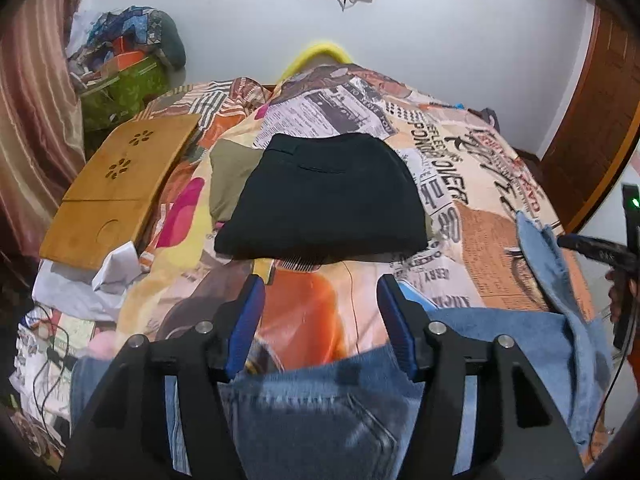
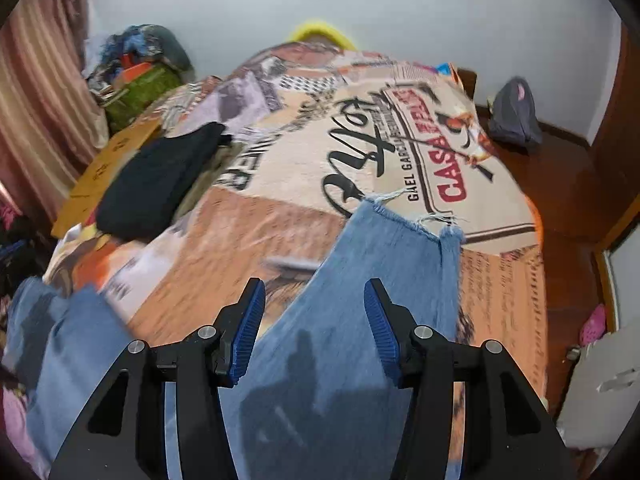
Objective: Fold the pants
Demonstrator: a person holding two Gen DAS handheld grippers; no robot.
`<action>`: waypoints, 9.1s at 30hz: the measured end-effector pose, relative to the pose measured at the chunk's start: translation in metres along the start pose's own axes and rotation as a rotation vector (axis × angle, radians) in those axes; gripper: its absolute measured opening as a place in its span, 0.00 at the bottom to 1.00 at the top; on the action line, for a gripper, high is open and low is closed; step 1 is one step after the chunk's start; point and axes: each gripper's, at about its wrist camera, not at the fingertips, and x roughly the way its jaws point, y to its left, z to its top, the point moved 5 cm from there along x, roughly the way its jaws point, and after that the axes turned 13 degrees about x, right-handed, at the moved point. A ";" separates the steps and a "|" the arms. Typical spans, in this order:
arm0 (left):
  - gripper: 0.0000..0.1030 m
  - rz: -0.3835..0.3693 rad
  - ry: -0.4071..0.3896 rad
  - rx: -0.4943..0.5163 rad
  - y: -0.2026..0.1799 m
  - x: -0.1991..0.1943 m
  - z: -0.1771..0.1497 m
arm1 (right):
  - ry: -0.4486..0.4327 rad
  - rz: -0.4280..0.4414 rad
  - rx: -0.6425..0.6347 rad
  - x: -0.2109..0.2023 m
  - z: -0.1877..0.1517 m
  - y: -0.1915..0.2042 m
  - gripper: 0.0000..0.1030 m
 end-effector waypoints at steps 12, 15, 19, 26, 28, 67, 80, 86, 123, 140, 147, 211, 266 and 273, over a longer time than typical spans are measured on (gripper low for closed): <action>0.56 -0.031 0.081 0.021 -0.011 0.055 -0.007 | 0.128 -0.084 0.014 0.112 0.026 -0.027 0.47; 0.56 -0.028 0.087 0.042 -0.020 0.058 -0.005 | 0.116 -0.081 -0.014 0.112 0.026 -0.026 0.36; 0.56 -0.052 0.081 0.067 -0.036 0.046 -0.002 | 0.119 -0.083 -0.006 0.106 0.027 -0.036 0.08; 0.59 -0.117 0.072 0.120 -0.077 0.012 0.002 | -0.002 -0.032 0.068 0.035 0.041 -0.060 0.08; 0.61 -0.144 0.066 0.134 -0.093 0.003 0.003 | -0.062 -0.020 0.069 -0.008 0.042 -0.064 0.08; 0.03 -0.412 -0.063 0.510 -0.355 -0.103 -0.011 | -0.354 0.047 0.186 -0.207 0.006 -0.139 0.08; 0.03 -0.472 0.113 0.507 -0.379 -0.066 -0.079 | -0.143 -0.010 0.386 -0.160 -0.124 -0.222 0.08; 0.05 -0.445 0.126 0.528 -0.383 -0.063 -0.093 | -0.115 -0.011 0.458 -0.149 -0.164 -0.233 0.08; 0.55 -0.357 0.130 0.462 -0.348 -0.043 -0.077 | -0.024 -0.130 0.477 -0.104 -0.147 -0.280 0.44; 0.66 -0.329 0.101 0.523 -0.367 -0.050 -0.090 | -0.181 -0.194 0.374 -0.126 -0.130 -0.275 0.04; 0.67 -0.289 0.074 0.565 -0.375 -0.051 -0.095 | -0.106 -0.187 0.354 -0.108 -0.135 -0.262 0.04; 0.12 0.004 0.156 0.011 0.138 -0.122 -0.237 | 0.042 0.106 -0.183 -0.056 -0.172 0.164 0.48; 0.57 0.036 0.195 -0.065 0.116 -0.064 -0.227 | 0.183 0.145 -0.596 0.066 -0.114 0.248 0.19; 0.56 0.028 0.162 -0.074 0.126 -0.087 -0.214 | 0.186 0.145 -0.545 0.061 -0.106 0.246 0.20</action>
